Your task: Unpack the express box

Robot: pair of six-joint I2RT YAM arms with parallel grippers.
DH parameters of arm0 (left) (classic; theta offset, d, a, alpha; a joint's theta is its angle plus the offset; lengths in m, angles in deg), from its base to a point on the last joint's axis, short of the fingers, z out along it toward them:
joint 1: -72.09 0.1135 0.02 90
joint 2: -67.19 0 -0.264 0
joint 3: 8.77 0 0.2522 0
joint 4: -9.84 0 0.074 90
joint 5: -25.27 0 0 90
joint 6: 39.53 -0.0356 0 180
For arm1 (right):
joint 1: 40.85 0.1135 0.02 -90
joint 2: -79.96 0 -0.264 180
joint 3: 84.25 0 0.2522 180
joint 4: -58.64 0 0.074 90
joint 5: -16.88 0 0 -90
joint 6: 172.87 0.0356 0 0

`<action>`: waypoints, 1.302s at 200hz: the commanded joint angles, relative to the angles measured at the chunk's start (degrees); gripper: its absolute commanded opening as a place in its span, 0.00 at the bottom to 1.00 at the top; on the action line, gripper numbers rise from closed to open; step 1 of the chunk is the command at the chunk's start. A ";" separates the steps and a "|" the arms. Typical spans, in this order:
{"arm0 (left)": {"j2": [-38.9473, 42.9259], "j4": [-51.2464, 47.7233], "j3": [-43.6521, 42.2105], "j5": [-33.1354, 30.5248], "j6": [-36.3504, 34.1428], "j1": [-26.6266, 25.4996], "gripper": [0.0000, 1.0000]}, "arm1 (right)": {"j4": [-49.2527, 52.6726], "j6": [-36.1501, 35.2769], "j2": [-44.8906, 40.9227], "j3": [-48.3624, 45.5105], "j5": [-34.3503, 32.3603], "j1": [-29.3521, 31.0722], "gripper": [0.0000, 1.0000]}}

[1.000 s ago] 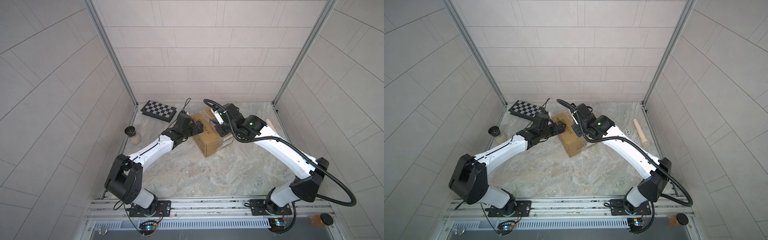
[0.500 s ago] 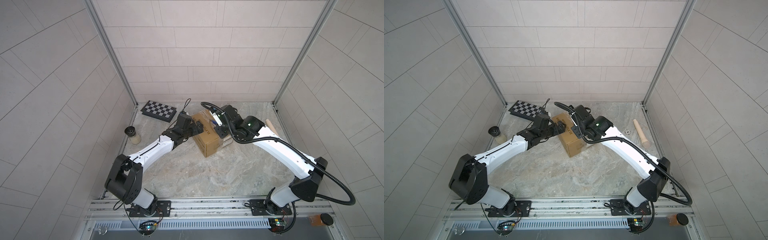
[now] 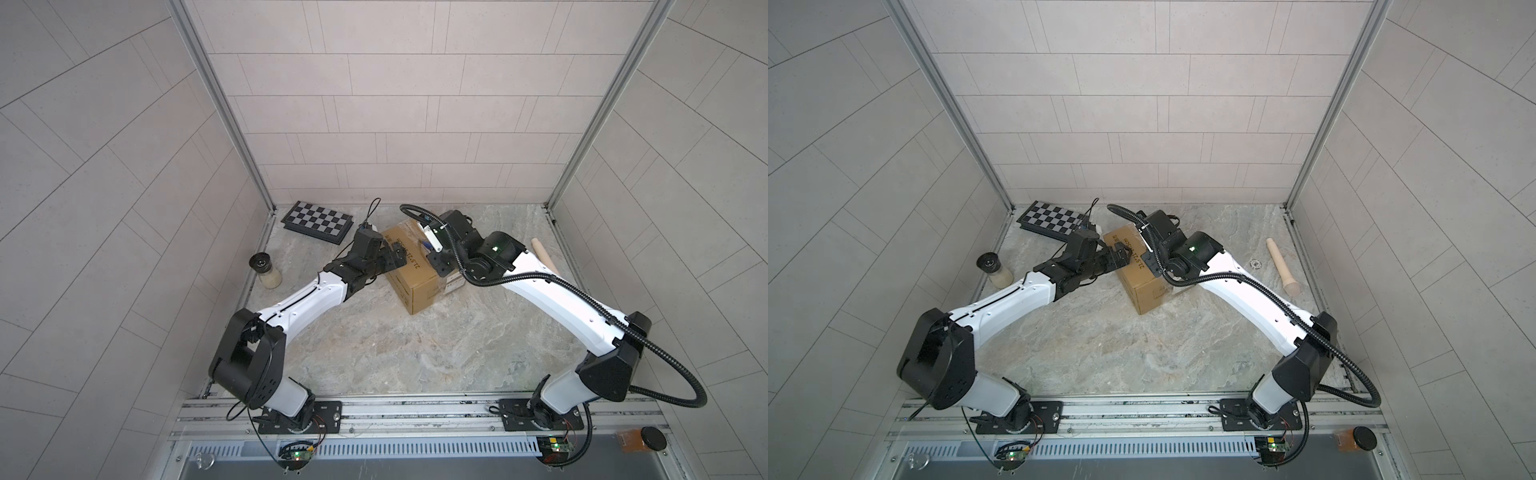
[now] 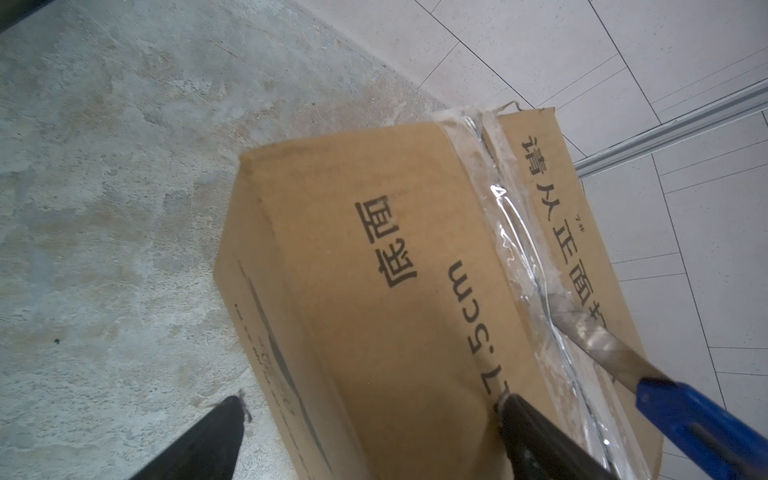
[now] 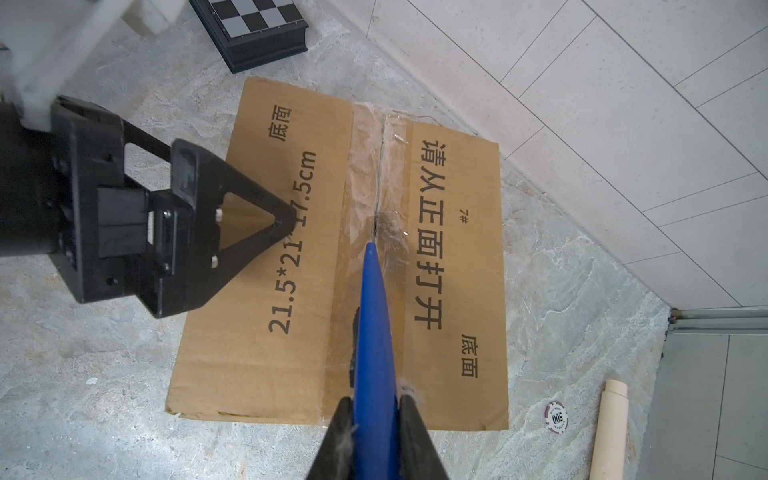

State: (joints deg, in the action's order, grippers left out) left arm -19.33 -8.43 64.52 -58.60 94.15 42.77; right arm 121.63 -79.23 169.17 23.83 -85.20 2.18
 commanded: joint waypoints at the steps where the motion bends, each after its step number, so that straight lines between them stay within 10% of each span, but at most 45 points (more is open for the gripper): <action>1: -0.88 -5.27 -1.52 -1.57 -0.84 0.14 0.99 | 3.24 -0.48 -0.24 -1.66 1.06 0.26 0.00; 260: 6.26 -6.86 3.45 1.30 -5.82 2.72 1.00 | 1.50 0.67 1.10 -1.27 7.44 -1.09 0.00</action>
State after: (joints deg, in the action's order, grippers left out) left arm -15.59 -12.91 65.61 -56.15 91.03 44.69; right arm 121.94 -78.29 169.52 22.19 -82.86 0.69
